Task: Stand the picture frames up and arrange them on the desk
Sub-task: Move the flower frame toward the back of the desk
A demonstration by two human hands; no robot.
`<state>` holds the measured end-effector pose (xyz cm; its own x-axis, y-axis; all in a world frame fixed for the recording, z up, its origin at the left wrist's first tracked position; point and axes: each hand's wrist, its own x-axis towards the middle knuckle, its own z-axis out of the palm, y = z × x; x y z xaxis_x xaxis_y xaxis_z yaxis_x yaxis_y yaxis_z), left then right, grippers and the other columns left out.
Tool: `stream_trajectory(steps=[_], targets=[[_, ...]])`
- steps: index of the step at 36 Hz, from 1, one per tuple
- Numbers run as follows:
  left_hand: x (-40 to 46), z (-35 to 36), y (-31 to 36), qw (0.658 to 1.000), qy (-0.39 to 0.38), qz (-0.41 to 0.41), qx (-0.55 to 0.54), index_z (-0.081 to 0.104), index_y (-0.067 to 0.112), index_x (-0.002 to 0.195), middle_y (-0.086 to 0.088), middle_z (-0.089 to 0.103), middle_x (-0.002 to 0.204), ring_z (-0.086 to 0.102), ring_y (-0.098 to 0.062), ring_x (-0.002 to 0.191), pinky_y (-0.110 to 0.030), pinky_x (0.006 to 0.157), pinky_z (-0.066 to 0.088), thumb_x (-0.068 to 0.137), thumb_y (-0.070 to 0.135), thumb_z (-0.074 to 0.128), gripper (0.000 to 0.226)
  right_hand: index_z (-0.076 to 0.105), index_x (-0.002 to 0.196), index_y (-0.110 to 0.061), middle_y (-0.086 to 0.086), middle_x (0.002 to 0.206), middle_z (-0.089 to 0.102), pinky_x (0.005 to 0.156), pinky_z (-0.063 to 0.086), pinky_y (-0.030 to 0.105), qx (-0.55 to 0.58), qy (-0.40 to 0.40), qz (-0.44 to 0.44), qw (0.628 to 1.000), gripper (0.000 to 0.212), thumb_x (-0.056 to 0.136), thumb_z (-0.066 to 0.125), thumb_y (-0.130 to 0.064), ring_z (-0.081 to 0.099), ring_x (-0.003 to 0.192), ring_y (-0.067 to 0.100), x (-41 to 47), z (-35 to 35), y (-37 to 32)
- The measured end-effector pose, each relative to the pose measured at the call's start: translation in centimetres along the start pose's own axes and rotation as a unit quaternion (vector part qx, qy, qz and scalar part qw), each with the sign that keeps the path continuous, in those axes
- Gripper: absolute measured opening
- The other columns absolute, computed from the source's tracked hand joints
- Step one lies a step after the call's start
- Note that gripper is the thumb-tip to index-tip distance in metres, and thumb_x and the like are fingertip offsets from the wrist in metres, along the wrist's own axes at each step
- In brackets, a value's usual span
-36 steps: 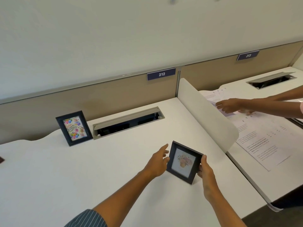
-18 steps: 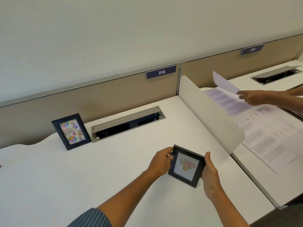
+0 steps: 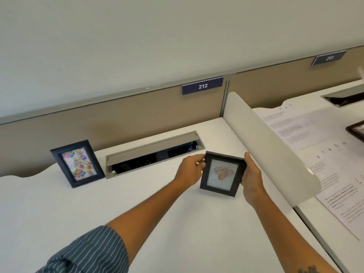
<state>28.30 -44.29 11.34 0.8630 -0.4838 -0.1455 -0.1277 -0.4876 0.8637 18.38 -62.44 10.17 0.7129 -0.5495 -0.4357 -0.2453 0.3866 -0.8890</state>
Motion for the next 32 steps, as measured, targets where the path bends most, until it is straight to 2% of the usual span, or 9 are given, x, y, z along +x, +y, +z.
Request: stream_trajectory(steps=[3,6,9,13,15,17,20,23,32], targets=[[3.6,-0.8,0.9,1.0,0.012,-0.01,-0.015,0.064,0.013,0.142,-0.008,0.074,0.124,0.072,-0.024,0.109,-0.04,0.097,0.06,0.106,0.007,0.055,0.038,0.081,0.102,-0.038,-0.009,0.1,0.087,0.098,0.053,0.043,0.008,-0.002,-0.019,1.0,0.042,0.09,0.061,-0.072,0.082,0.099,0.016,3.5,1.6,-2.2],[7.2,-1.3,1.4,1.0,0.022,-0.008,-0.018,0.07,0.011,0.133,-0.008,0.077,0.116,0.073,-0.025,0.108,-0.044,0.1,0.059,0.105,0.005,0.055,0.032,0.075,0.11,-0.037,-0.011,0.098,0.086,0.103,0.053,0.045,0.004,0.012,-0.031,0.999,0.039,0.095,0.061,-0.069,0.079,0.106,0.018,7.2,2.8,-4.0],[10.7,-1.4,1.9,0.999,0.028,-0.022,-0.04,0.072,0.011,0.131,-0.013,0.076,0.116,0.073,-0.03,0.11,-0.048,0.102,0.058,0.105,0.003,0.054,0.032,0.073,0.107,-0.036,-0.008,0.095,0.086,0.099,0.054,0.044,0.0,0.03,-0.025,0.999,0.033,0.099,0.061,-0.066,0.077,0.108,0.022,10.5,4.1,-5.6],[14.8,-1.1,2.3,0.998,0.043,-0.023,-0.032,0.075,0.014,0.125,-0.011,0.079,0.108,0.075,-0.031,0.1,-0.048,0.092,0.062,0.104,0.004,0.055,0.031,0.071,0.114,-0.036,-0.003,0.106,0.084,0.089,0.057,0.04,0.003,0.05,-0.023,0.998,0.034,0.098,0.063,-0.065,0.077,0.11,0.024,14.5,5.1,-7.0],[16.6,-1.0,2.3,0.998,0.045,-0.025,-0.025,0.076,0.016,0.125,-0.009,0.079,0.108,0.075,-0.031,0.1,-0.047,0.092,0.061,0.104,0.005,0.055,0.031,0.071,0.108,-0.038,-0.008,0.093,0.085,0.088,0.057,0.039,0.003,0.051,-0.024,0.998,0.031,0.098,0.063,-0.066,0.077,0.107,0.023,16.4,5.3,-7.4],[18.2,-0.9,2.2,0.999,0.042,-0.023,-0.016,0.076,0.017,0.125,-0.009,0.079,0.108,0.075,-0.031,0.101,-0.048,0.098,0.059,0.104,0.006,0.056,0.032,0.07,0.107,-0.039,-0.01,0.089,0.085,0.097,0.058,0.044,0.002,0.055,-0.029,0.998,0.03,0.097,0.064,-0.066,0.077,0.107,0.022,18.0,5.3,-7.6],[19.9,-0.8,2.0,0.999,0.038,-0.025,-0.014,0.075,0.018,0.127,-0.007,0.079,0.109,0.075,-0.029,0.1,-0.05,0.098,0.058,0.104,0.008,0.056,0.031,0.069,0.119,-0.039,-0.006,0.106,0.084,0.109,0.056,0.053,0.003,0.059,-0.035,0.998,0.037,0.095,0.065,-0.066,0.077,0.112,0.023,20.0,5.4,-7.7],[21.1,-0.6,1.5,0.999,0.039,-0.022,-0.015,0.075,0.017,0.125,-0.007,0.079,0.108,0.075,-0.028,0.098,-0.051,0.096,0.059,0.104,0.008,0.057,0.029,0.066,0.131,-0.038,-0.002,0.12,0.081,0.112,0.055,0.056,0.004,0.064,-0.04,0.997,0.048,0.093,0.068,-0.066,0.076,0.116,0.024,21.5,5.6,-7.8],[23.1,-0.5,0.7,0.998,0.031,-0.035,-0.031,0.074,0.014,0.128,-0.006,0.076,0.11,0.073,-0.031,0.104,-0.051,0.098,0.059,0.106,0.006,0.056,0.03,0.068,0.119,-0.036,-0.001,0.114,0.082,0.114,0.053,0.054,-0.012,0.047,-0.022,0.999,0.034,0.1,0.062,-0.063,0.076,0.112,0.022,24.2,6.1,-7.9]])
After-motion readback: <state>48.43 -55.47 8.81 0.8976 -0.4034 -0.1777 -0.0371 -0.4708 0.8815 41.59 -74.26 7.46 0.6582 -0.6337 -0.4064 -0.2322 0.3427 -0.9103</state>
